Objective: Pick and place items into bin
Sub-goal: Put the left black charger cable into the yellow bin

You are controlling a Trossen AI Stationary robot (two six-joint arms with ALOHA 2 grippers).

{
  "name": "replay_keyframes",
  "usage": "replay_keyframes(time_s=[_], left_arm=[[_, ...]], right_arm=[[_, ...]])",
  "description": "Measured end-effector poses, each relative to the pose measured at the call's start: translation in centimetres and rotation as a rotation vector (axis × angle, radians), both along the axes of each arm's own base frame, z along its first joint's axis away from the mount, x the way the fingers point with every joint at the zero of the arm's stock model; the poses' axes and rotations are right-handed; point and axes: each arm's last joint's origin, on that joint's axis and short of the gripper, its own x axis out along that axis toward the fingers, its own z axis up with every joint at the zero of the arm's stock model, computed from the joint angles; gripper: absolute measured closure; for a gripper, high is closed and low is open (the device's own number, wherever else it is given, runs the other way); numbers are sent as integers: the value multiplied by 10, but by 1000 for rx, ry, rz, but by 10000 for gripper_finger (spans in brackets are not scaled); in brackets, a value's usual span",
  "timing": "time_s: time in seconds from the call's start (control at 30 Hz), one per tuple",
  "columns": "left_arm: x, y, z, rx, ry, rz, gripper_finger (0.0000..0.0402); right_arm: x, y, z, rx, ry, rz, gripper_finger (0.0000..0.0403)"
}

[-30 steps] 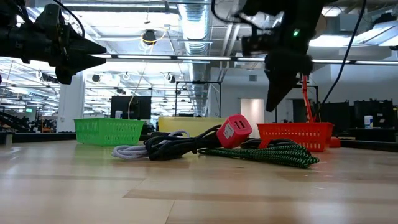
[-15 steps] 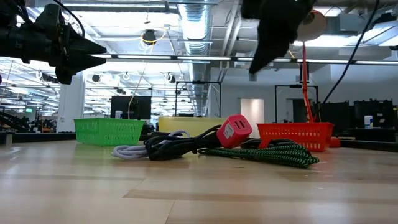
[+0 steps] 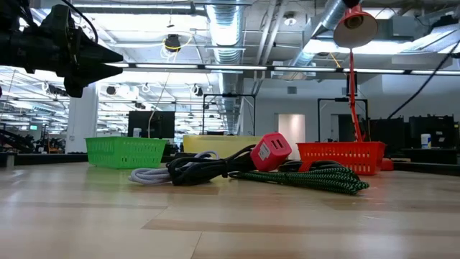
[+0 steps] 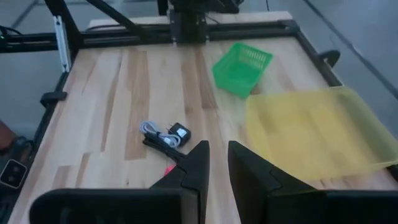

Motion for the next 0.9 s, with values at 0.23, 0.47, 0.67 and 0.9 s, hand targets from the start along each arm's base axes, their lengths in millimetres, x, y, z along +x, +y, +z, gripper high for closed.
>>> replay_keyframes(time_s=[0.23,0.47,0.67,0.9], left_arm=[[0,0,0,0,0,0,235],[0,0,0,0,0,0,235],[0,0,0,0,-1,0,235],[0,0,0,0,-1,0,235]], right_arm=[[-42,-13,-29,13,-137,-2,349],[-71,-24,-84,77,-396,-14,349],[-90,-26,-128,130,-575,10,349],[-102,-25,-162,178,-669,45,349]])
